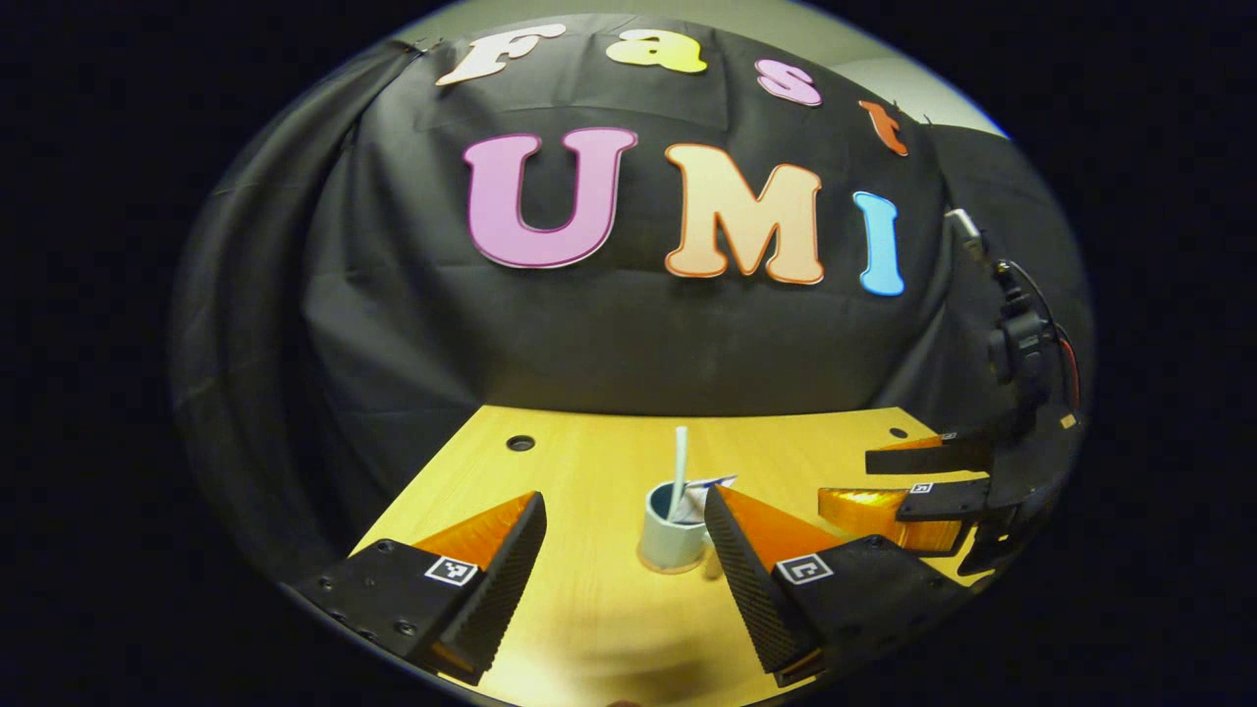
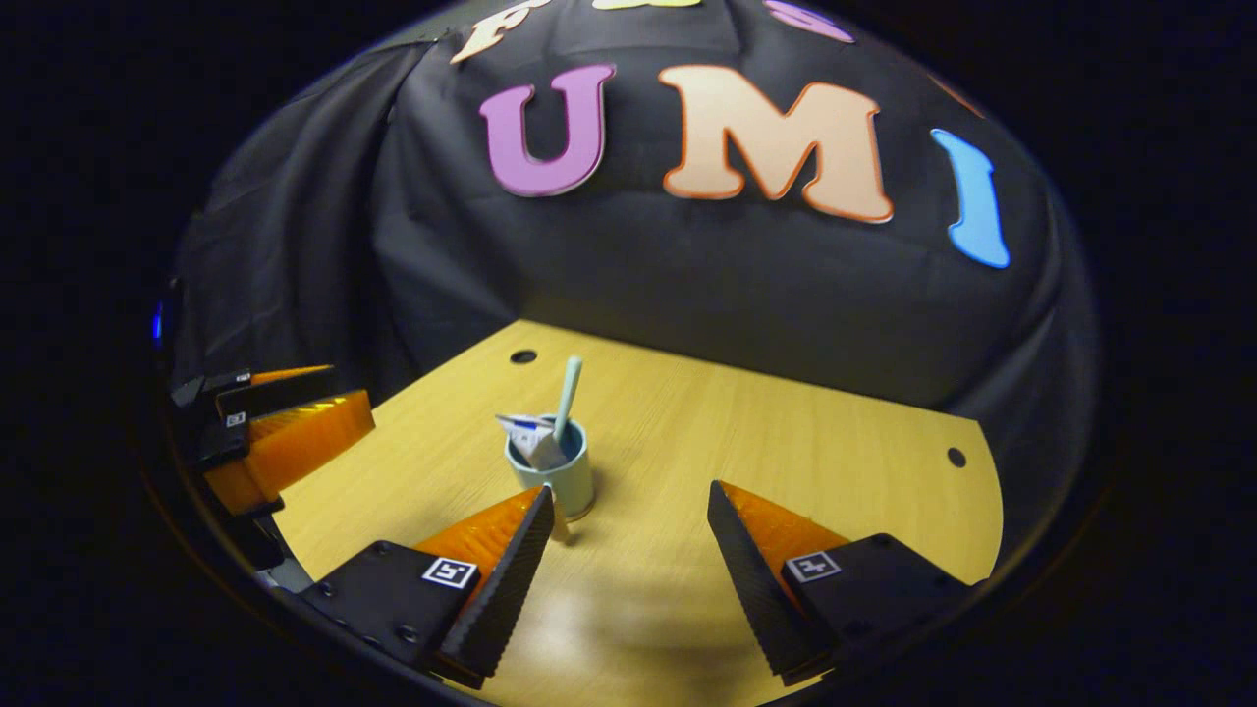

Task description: Put the toothbrush and toothpaste on the desktop into the cup, then pick up the cup and place it on the coaster on the desktop.

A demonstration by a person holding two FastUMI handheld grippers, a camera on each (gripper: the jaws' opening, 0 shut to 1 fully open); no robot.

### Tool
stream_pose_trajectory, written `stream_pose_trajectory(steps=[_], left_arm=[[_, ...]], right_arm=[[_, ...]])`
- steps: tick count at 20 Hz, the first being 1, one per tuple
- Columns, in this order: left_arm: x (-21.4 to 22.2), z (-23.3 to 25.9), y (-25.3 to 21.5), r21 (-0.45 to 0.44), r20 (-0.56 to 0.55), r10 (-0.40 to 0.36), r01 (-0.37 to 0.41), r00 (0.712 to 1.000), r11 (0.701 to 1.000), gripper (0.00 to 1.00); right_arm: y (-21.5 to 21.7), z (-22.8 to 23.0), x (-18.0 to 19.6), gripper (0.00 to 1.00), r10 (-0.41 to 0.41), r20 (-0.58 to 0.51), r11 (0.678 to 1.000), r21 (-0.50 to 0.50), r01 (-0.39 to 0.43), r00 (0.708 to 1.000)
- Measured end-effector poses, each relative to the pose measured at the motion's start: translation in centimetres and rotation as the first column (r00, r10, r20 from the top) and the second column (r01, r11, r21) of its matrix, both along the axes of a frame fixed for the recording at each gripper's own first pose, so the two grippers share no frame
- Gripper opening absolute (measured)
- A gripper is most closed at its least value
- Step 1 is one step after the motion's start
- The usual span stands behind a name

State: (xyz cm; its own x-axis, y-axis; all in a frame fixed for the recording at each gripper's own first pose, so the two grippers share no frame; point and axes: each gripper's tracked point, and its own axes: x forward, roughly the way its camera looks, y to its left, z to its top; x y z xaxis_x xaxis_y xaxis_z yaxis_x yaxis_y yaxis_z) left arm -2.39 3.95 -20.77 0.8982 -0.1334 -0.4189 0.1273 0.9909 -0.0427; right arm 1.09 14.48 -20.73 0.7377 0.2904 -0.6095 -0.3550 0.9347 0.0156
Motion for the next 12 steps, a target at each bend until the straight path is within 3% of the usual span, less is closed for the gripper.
stream_pose_trajectory(steps=[6,12], left_arm=[[1.2,4.7,-7.3,-0.039,0.101,-0.092,0.096,0.991,0.995,0.93],[1.7,7.6,-11.8,-0.013,0.172,-0.178,0.183,0.969,0.983,0.93]], right_arm=[[-8.3,8.9,-0.4,0.98,-0.194,0.216,0.977,0.124,0.170,0.957],[-13.0,12.5,-1.7,0.95,-0.316,0.282,0.944,0.194,0.269,0.906]])
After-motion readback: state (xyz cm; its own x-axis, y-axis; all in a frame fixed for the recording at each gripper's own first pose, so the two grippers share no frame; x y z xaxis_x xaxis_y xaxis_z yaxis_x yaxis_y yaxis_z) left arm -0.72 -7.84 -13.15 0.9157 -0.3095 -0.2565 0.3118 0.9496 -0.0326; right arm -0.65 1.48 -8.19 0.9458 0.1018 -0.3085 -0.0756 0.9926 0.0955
